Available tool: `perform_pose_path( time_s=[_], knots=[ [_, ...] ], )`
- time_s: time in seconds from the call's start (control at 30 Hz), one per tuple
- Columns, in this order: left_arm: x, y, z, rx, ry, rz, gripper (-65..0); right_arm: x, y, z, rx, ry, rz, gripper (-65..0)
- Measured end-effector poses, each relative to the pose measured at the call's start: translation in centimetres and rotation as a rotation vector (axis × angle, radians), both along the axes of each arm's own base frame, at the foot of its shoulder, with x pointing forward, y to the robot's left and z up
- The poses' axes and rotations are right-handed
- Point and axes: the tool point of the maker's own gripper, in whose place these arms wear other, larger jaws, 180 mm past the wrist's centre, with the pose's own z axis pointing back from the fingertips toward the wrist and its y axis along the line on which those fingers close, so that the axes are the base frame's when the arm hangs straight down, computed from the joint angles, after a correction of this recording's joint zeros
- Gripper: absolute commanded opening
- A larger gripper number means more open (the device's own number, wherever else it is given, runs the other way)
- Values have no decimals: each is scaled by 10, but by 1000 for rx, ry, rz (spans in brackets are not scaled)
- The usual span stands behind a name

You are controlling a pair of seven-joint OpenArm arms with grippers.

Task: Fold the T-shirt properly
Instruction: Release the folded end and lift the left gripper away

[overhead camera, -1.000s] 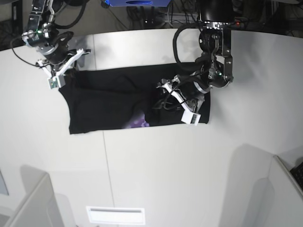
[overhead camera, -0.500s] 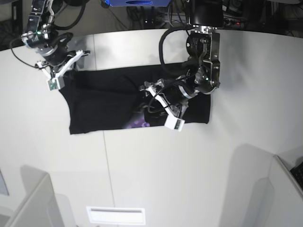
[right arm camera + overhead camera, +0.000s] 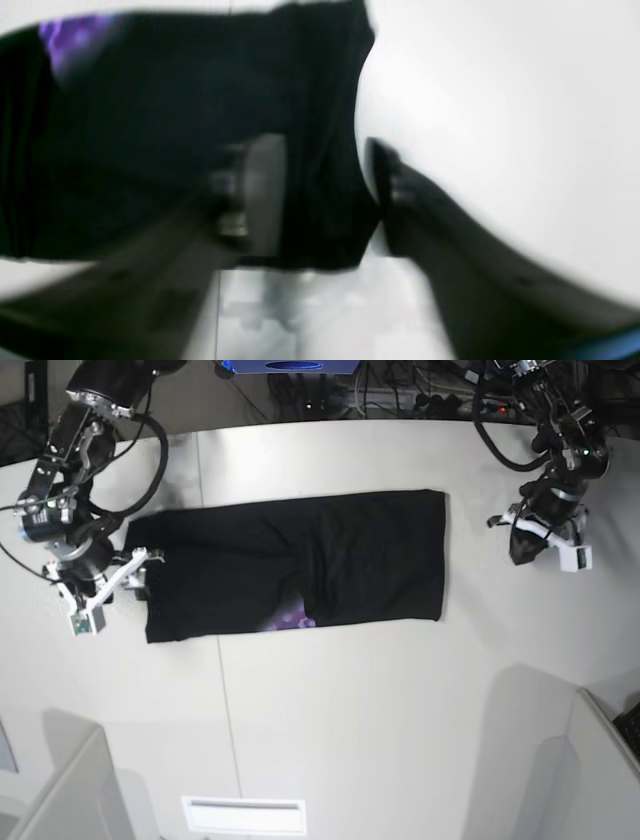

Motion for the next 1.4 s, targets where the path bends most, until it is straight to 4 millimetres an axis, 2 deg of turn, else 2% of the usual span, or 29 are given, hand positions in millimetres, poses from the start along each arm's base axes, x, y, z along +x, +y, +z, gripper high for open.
perform_pose_path(
  time_s=[0.07, 0.17, 0.4, 0.5, 0.63, 0.9, 1.07, 1.27, 1.4],
  knots=[
    [-19, 19, -6, 4, 29, 63, -650, 4, 7, 0, 44, 12, 16, -129],
    [-37, 40, -12, 27, 67, 124, -650, 17, 16, -10, 151, 32, 35, -129],
    [-42, 52, -6, 51, 63, 129, -650, 32, 8, -56, 281, 164, -27, -131],
    [-44, 53, -7, 58, 72, 130, -650, 33, -6, -73, 336, 211, -103, -167],
    [-41, 48, -8, 47, 67, 122, -650, 23, -10, -92, 354, 273, -129, -212],
    [-31, 49, -3, 46, 38, 124, -650, 9, -2, -106, 374, 300, -120, -215],
    [-31, 47, -5, 42, 46, 118, -650, 7, 20, -111, 372, 282, -51, -216],
    [-16, 7, -16, 1, 63, 2, -650, 6, 28, -112, 369, 284, -25, -218],
    [2, -8, -24, 58, 86, -63, -650, 7, 29, -112, 368, 284, -24, -228]
  ],
)
